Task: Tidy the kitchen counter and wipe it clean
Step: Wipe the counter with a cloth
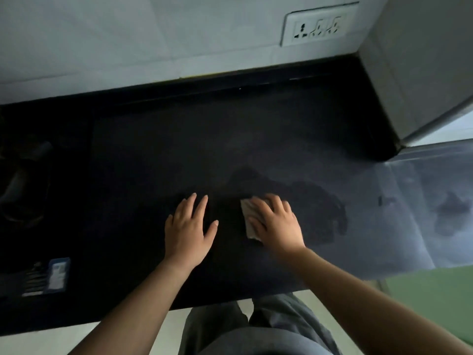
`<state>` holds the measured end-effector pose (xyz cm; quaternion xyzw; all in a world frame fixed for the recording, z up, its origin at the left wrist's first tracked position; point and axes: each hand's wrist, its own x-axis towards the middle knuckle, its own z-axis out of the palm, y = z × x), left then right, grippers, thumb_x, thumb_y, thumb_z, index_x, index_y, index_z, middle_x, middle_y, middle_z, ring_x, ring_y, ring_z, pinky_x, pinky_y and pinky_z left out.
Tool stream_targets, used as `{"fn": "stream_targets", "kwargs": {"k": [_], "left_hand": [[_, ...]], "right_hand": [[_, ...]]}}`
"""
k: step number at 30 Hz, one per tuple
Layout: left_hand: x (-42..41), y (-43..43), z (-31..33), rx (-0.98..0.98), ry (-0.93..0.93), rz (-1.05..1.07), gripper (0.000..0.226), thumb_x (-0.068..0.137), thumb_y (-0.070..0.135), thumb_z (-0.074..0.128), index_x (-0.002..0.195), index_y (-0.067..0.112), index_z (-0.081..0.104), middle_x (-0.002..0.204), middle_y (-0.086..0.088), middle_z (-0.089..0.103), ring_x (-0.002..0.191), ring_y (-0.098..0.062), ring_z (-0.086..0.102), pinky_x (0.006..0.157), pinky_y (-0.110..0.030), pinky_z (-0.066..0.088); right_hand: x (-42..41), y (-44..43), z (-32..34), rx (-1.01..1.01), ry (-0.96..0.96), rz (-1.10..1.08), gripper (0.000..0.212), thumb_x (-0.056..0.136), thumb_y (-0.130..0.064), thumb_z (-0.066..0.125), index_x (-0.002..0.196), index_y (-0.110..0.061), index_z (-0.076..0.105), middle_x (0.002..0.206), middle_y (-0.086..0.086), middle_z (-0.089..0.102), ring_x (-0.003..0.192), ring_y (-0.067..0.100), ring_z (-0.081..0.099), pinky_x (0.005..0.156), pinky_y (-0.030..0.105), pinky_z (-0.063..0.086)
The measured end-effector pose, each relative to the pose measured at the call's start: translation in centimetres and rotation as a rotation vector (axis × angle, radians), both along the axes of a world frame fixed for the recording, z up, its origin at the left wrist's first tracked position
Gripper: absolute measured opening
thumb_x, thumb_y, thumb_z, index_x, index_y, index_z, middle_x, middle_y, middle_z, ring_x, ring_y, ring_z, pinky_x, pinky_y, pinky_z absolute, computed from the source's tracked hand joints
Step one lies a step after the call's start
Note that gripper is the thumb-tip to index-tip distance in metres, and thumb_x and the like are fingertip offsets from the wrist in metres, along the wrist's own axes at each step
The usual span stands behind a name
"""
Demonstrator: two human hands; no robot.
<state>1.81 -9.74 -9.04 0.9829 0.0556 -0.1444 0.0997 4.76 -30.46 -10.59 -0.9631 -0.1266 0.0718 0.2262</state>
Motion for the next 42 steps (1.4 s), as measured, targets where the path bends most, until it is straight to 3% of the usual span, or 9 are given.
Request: {"fn": "stream_targets", "kwargs": {"k": [5, 9, 11, 16, 20, 28, 32, 37, 42], "left_hand": [[1.0, -4.8, -0.3, 0.005, 0.009, 0.003, 0.063, 0.089, 0.053, 0.039, 0.145, 0.026, 0.027, 0.155, -0.006, 0.024, 0.142, -0.027, 0.024, 0.106, -0.052, 0.034], [0.0, -7.8, -0.5, 0.018, 0.029, 0.089, 0.071, 0.082, 0.060, 0.020, 0.144, 0.026, 0.029, 0.155, -0.007, 0.025, 0.141, -0.027, 0.025, 0.105, -0.052, 0.036], [-0.8, -8.4, -0.9, 0.027, 0.043, 0.115, 0.073, 0.081, 0.061, 0.016, 0.145, 0.027, 0.026, 0.156, -0.006, 0.021, 0.142, -0.027, 0.023, 0.105, -0.052, 0.036], [-1.6, -8.9, -1.3, 0.031, 0.027, 0.139, 0.068, 0.084, 0.059, 0.023, 0.144, 0.027, 0.029, 0.155, -0.007, 0.025, 0.140, -0.030, 0.028, 0.102, -0.053, 0.039], [-1.8, -9.2, -1.3, 0.013, 0.021, 0.167, 0.070, 0.083, 0.059, 0.020, 0.145, 0.027, 0.027, 0.157, -0.006, 0.021, 0.143, -0.028, 0.023, 0.106, -0.053, 0.033], [-2.0, -8.0, -1.2, 0.028, 0.049, 0.088, 0.071, 0.084, 0.062, 0.017, 0.147, 0.029, 0.018, 0.159, -0.004, 0.011, 0.145, -0.025, 0.014, 0.110, -0.050, 0.029], [-3.7, -5.8, -0.7, 0.046, 0.076, 0.027, 0.066, 0.089, 0.056, 0.037, 0.147, 0.031, 0.017, 0.159, -0.001, 0.009, 0.145, -0.022, 0.012, 0.113, -0.051, 0.021], [-7.8, -1.8, -0.7, 0.039, 0.059, 0.048, 0.068, 0.088, 0.054, 0.042, 0.147, 0.028, 0.020, 0.158, -0.004, 0.014, 0.144, -0.024, 0.016, 0.111, -0.051, 0.028], [-9.5, 0.2, -1.5, -0.003, 0.004, -0.055, 0.064, 0.088, 0.054, 0.038, 0.145, 0.026, 0.026, 0.157, -0.007, 0.020, 0.142, -0.027, 0.024, 0.106, -0.051, 0.035]], "right_hand": [[4.0, -8.6, -0.4, -0.054, -0.031, -0.142, 0.041, 0.090, -0.039, 0.047, 0.128, -0.021, 0.049, 0.122, 0.013, 0.049, 0.101, 0.037, 0.048, 0.076, 0.042, 0.047], [9.2, -7.0, 0.1, -0.030, 0.041, -0.289, 0.041, 0.093, -0.032, 0.045, 0.131, -0.020, 0.042, 0.129, 0.014, 0.041, 0.109, 0.035, 0.041, 0.080, 0.043, 0.044], [9.5, -4.9, 0.5, -0.029, 0.056, -0.206, 0.042, 0.093, -0.033, 0.043, 0.133, -0.021, 0.038, 0.132, 0.013, 0.038, 0.111, 0.034, 0.040, 0.082, 0.043, 0.045], [3.9, -4.9, 0.1, -0.021, 0.023, 0.124, 0.041, 0.092, -0.040, 0.040, 0.130, -0.024, 0.041, 0.133, 0.009, 0.043, 0.108, 0.030, 0.049, 0.084, 0.041, 0.049], [1.1, -9.7, -0.6, -0.024, -0.002, 0.103, 0.042, 0.087, -0.045, 0.041, 0.121, -0.024, 0.052, 0.117, 0.009, 0.056, 0.089, 0.031, 0.057, 0.069, 0.038, 0.053], [6.6, -7.7, 0.5, -0.036, 0.053, -0.258, 0.041, 0.095, -0.036, 0.040, 0.132, -0.021, 0.039, 0.130, 0.014, 0.039, 0.111, 0.034, 0.040, 0.083, 0.044, 0.044], [3.9, -3.2, 1.0, -0.081, 0.062, -0.087, 0.043, 0.096, -0.039, 0.038, 0.135, -0.022, 0.033, 0.137, 0.012, 0.033, 0.116, 0.032, 0.039, 0.088, 0.042, 0.044], [-1.8, 2.3, 0.6, -0.065, 0.064, 0.072, 0.044, 0.096, -0.040, 0.036, 0.136, -0.023, 0.033, 0.140, 0.010, 0.033, 0.118, 0.030, 0.040, 0.092, 0.041, 0.043], [-6.9, 0.1, 0.0, -0.047, -0.016, 0.015, 0.045, 0.090, -0.044, 0.037, 0.129, -0.023, 0.045, 0.126, 0.012, 0.050, 0.103, 0.033, 0.052, 0.077, 0.042, 0.052]]}}
